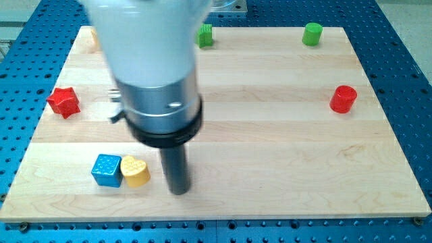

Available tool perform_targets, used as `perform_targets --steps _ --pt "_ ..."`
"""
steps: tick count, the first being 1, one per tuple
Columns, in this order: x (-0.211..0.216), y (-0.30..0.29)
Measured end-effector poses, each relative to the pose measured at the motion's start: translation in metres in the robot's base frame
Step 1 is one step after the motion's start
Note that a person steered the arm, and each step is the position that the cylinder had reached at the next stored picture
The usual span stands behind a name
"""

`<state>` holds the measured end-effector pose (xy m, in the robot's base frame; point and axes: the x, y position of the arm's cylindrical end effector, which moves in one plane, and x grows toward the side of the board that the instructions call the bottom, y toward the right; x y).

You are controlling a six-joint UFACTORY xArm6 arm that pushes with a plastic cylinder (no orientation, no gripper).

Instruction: Keep the blue cube at the bottom left corner of the board

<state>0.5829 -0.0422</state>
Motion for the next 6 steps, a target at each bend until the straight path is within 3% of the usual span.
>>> perform_targets --steps 1,2,3,4,5,6 --pt "0.031 -0.031" --pt "0.031 -0.086" --pt "0.011 -0.102" --pt "0.0 -0.061" --pt "-0.027 -0.074" --pt "-0.026 -0.134"
